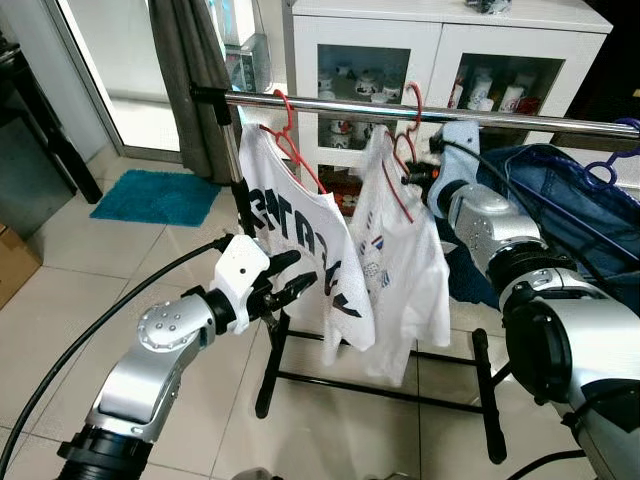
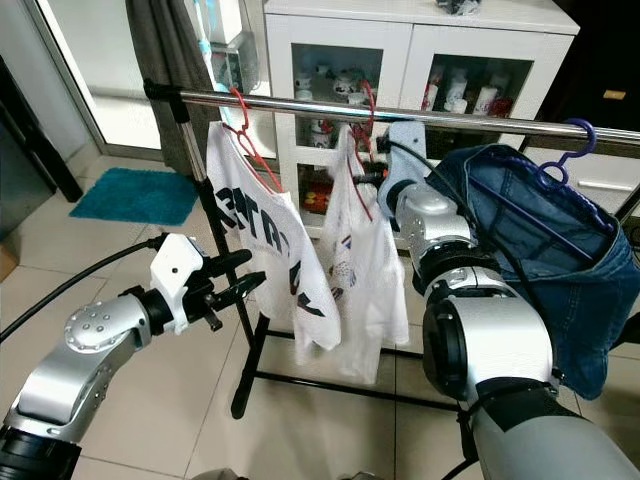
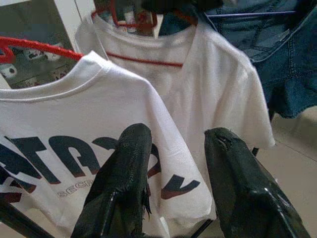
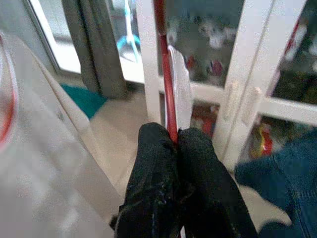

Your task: Hang hanger

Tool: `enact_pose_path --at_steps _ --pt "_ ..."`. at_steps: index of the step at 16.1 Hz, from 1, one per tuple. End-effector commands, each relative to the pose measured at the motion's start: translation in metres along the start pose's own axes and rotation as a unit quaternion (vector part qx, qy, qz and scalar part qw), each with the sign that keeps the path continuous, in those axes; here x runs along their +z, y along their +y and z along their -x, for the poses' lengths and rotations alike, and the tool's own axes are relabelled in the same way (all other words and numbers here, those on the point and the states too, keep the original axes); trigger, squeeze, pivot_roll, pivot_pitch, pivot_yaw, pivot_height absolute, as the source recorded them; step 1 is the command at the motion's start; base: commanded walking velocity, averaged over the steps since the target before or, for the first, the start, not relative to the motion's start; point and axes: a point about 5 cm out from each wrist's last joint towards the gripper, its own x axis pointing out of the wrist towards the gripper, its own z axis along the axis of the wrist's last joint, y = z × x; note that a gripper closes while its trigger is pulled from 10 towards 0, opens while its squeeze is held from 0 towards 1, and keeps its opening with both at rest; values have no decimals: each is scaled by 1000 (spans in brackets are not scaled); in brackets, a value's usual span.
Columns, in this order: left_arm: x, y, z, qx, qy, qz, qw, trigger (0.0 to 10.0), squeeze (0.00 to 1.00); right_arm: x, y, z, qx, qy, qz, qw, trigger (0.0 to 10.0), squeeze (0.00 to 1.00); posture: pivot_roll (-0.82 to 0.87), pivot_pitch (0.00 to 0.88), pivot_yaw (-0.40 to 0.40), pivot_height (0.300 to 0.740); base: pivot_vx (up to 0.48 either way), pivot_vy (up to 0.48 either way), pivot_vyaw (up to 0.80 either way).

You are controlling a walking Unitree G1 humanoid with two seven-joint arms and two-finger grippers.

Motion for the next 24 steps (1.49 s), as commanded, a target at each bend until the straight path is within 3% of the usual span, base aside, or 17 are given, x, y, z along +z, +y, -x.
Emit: enact_pose_path --at_steps 1,4,7,8,9,10,11,12,18,22,24 --pt "0 0 4 1 5 -2 1000 10000 0 5 -3 0 -12 6 13 1000 0 0 -38 0 -3 740 0 0 0" --pt "-3 -3 9 3 12 4 1000 10000 0 -2 -6 1 -27 31 30 999 0 0 -48 0 -26 740 0 0 0" --pt "-3 -7 15 5 15 9 1000 10000 0 4 -4 0 -24 29 49 998 0 0 -58 0 -45 740 0 0 0" --pt "-3 -8 16 5 15 10 1000 10000 0 6 -4 0 -23 29 54 998 588 0 -58 0 -51 740 0 0 0" --pt "-3 -8 17 7 17 11 1000 10000 0 7 -4 0 -22 29 63 997 6980 0 -58 0 -55 740 0 0 0" --pt "-3 -9 18 8 18 11 1000 10000 0 9 -4 0 -21 29 71 997 10000 0 -55 0 -59 740 0 0 0" --pt "-3 -10 18 9 18 11 1000 10000 0 10 -4 0 -19 27 73 997 10000 0 -54 0 -60 740 0 0 0" --pt "0 -10 19 11 17 11 1000 10000 0 16 -4 0 -10 9 59 998 10000 1000 -48 0 -61 740 0 0 0" --pt "14 -12 24 -5 9 -1 1000 10000 0 34 -7 2 -3 -17 45 999 10000 1000 -22 30 -56 740 0 0 0" --pt "23 -15 32 -17 6 0 1000 10000 0 33 -5 2 20 -15 33 999 10000 1000 11 68 -46 740 0 0 0" --pt "27 -18 40 -35 14 1 999 10000 0 28 -10 3 24 -2 64 998 10000 1000 36 97 -40 740 0 0 0"
